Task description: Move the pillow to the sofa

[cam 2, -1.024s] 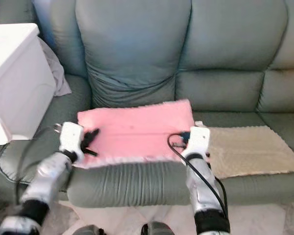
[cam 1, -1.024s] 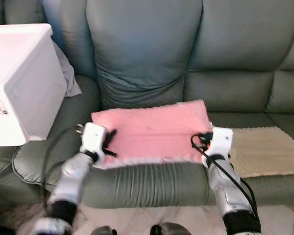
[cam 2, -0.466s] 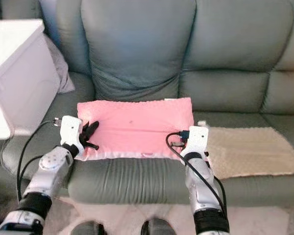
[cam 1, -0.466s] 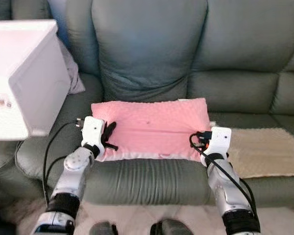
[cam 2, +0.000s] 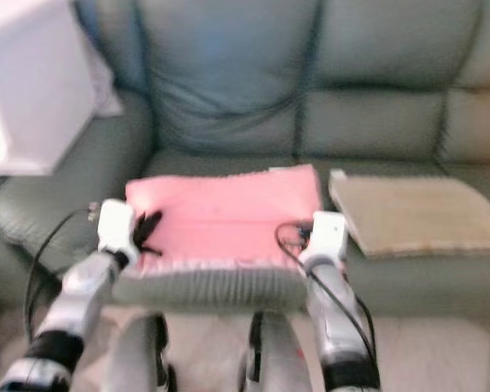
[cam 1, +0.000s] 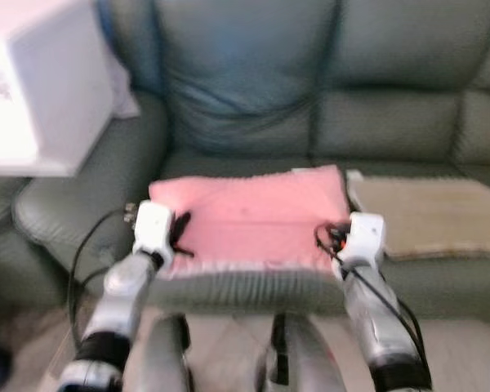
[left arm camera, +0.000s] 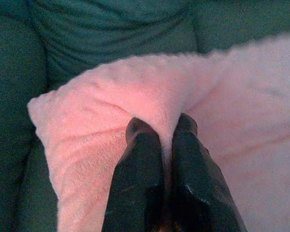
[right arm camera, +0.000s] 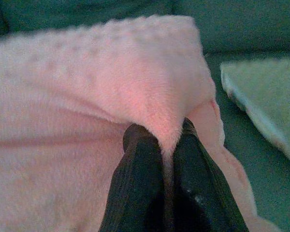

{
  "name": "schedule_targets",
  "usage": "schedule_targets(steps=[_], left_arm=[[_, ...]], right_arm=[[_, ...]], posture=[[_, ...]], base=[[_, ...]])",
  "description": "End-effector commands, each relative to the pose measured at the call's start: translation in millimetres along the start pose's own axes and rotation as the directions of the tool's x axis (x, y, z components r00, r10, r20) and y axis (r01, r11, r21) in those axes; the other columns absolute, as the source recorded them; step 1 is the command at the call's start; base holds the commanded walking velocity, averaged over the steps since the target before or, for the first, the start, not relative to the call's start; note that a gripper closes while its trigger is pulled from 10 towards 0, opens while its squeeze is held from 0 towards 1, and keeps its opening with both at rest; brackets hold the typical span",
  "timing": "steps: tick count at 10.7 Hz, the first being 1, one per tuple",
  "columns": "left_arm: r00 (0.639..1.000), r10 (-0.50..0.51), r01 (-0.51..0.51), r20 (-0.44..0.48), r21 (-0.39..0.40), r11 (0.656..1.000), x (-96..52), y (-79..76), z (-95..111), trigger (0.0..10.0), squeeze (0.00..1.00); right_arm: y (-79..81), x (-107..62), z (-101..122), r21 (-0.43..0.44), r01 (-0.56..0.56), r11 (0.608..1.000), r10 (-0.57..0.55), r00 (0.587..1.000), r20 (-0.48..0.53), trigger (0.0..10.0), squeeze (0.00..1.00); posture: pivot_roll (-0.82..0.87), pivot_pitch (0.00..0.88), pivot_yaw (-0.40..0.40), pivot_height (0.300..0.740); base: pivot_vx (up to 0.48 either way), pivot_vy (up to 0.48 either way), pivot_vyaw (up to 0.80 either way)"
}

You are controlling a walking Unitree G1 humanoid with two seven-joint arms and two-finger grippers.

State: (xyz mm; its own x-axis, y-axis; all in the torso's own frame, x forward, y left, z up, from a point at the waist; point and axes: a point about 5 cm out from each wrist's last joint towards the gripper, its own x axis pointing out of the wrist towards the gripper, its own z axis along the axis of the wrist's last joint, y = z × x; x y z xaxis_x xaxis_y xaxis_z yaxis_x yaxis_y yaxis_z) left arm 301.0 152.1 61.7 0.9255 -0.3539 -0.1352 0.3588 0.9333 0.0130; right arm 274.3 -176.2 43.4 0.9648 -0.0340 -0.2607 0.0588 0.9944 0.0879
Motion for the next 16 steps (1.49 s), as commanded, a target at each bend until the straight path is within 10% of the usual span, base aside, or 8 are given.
schedule_targets(steps=[1, 16], left_arm=[[0.999, 0.035, -0.035, -0.013, -0.008, 0.999, -5.2, 8.8, -4, 10.0, 0.0], [1.0, 0.017, -0.017, 0.001, -0.018, 1.0, -0.1, -1.8, -1, 10.0, 0.0]], right_arm=[[-2.9, 4.5, 12, 0.0, 0.013, 1.0, -0.013, 0.999, 0.04, 10.0, 0.0], [-4.8, 8.5, 15, -0.019, 0.009, 1.0, -0.009, 0.999, 0.035, 10.0, 0.0]], posture=[[-0.06, 0.023, -0.049, 0.595], [-0.06, 0.051, -0.056, 0.595]], base=[[0.0, 0.0, 0.0], [0.22, 0.0, 0.0]])
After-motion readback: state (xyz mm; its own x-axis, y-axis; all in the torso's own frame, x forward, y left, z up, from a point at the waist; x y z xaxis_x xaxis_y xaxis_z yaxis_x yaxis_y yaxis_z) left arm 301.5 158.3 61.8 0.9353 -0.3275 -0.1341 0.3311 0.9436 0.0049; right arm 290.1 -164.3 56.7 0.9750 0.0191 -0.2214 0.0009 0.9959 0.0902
